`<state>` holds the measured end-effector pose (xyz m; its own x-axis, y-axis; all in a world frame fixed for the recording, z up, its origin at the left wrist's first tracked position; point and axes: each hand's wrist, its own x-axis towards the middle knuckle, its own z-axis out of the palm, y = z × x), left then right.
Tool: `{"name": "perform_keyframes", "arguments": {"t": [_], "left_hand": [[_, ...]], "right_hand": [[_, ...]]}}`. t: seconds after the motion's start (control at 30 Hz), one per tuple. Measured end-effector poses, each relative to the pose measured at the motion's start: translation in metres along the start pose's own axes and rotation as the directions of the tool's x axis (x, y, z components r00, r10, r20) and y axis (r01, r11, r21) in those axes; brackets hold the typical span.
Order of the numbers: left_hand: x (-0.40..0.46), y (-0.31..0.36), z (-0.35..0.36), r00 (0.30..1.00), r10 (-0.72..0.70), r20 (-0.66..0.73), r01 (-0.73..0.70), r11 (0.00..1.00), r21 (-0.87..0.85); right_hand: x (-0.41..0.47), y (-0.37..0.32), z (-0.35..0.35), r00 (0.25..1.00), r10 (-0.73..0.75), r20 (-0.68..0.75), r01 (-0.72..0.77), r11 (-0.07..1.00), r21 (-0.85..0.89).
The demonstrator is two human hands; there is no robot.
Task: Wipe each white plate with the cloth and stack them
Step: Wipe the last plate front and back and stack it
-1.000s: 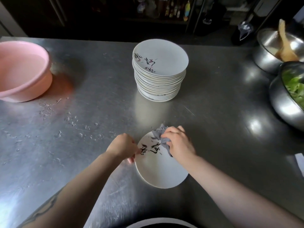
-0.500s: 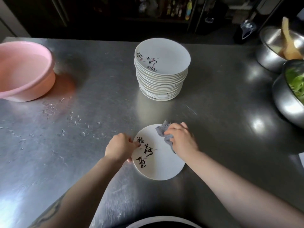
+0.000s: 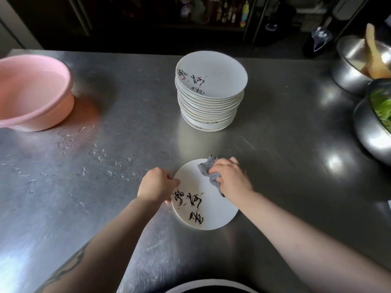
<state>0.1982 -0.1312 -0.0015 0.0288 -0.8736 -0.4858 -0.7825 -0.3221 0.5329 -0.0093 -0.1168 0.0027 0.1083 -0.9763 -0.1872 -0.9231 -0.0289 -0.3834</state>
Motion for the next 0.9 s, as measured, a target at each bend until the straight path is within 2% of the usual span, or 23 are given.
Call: {"name": "perform_keyframes", "arguments": {"t": [0.13,0.3,0.4,0.5,0.67,0.73,0.77,0.83,0.9], "left_hand": [[-0.006,-0.007,0.005,0.998,-0.064,-0.029,0.059,0.988,-0.144],[-0.013,-0.009,0.011,0.994,-0.101,-0.049,0.087,0.969,-0.232],[-0.019,-0.012,0.015,0.992,-0.11,-0.066,0.09,0.964,-0.249],[-0.026,-0.012,0.018,0.988,-0.118,-0.103,0.086,0.959,-0.27],[-0.035,-0.013,0.018,0.988,-0.1,-0.113,0.066,0.959,-0.274],[-0.041,-0.019,0.015,0.99,-0.043,-0.135,0.017,0.982,-0.186],[-0.045,-0.024,0.015,0.979,0.012,-0.204,-0.036,0.993,-0.113],[-0.062,-0.031,0.019,0.905,0.21,-0.37,-0.214,0.976,0.03],[-0.079,-0.035,0.031,0.817,0.442,-0.369,-0.427,0.895,0.127]], "right_hand": [[-0.008,0.009,-0.012,0.998,0.045,0.039,-0.042,0.996,-0.079],[-0.04,0.009,-0.02,0.982,0.089,0.168,-0.078,0.994,-0.07],[-0.066,0.002,-0.014,0.975,0.077,0.21,-0.08,0.997,0.005],[-0.077,-0.016,0.002,0.973,0.003,0.233,-0.025,0.996,0.09],[-0.074,-0.035,0.022,0.979,-0.066,0.193,0.025,0.979,0.204],[-0.077,-0.025,0.015,0.991,-0.033,0.129,-0.01,0.949,0.315],[-0.08,-0.018,0.009,0.998,0.012,0.065,-0.037,0.917,0.396],[-0.089,-0.002,-0.003,0.989,0.126,-0.076,-0.067,0.843,0.533],[-0.098,0.011,-0.01,0.969,0.193,-0.155,-0.066,0.804,0.591]]}}
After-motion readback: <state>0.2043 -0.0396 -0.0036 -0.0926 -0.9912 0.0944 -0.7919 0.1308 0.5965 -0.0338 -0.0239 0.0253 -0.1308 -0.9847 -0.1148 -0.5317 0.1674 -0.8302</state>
